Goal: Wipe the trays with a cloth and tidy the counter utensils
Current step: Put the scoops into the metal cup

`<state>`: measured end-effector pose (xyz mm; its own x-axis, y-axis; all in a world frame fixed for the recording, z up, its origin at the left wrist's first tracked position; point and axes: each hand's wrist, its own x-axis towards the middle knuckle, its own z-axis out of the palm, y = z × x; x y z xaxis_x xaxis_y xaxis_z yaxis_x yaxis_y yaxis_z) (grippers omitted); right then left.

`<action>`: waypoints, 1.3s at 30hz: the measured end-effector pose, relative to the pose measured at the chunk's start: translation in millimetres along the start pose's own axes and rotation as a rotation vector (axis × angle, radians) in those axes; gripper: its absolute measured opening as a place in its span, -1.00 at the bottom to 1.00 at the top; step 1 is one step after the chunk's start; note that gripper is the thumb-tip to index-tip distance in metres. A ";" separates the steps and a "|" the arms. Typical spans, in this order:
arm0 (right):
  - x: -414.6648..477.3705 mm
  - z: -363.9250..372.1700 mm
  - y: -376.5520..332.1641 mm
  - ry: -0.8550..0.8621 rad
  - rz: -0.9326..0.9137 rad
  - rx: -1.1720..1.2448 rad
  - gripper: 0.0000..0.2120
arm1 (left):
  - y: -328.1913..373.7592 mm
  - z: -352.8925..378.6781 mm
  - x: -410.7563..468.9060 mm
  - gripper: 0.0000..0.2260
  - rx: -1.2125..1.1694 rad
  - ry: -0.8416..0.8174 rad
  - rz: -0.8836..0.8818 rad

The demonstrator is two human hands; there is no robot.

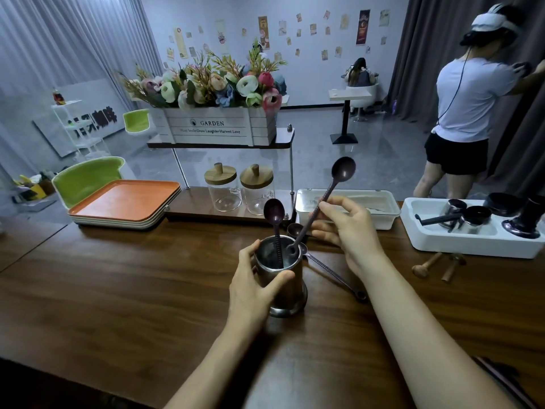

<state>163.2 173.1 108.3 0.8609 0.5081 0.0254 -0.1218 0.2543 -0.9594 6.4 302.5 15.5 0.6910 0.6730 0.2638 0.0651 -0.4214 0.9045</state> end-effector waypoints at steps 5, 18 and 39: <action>-1.6 12.3 19.6 0.002 -0.007 -0.090 -0.87 | 2.7 -0.2 -0.8 -0.30 0.009 0.002 -0.002; -3.6 9.0 52.6 -0.108 -0.047 -0.369 -0.95 | 3.5 1.1 -2.0 -0.32 0.015 0.033 -0.003; 17.9 -42.9 98.4 0.063 -0.034 -0.915 -0.92 | -1.5 4.7 -0.3 -0.26 0.082 0.109 0.055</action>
<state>187.8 172.0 2.3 0.8855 0.4596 0.0683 0.3197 -0.4960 -0.8074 9.5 300.1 12.5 0.6132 0.7078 0.3507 0.0911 -0.5044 0.8586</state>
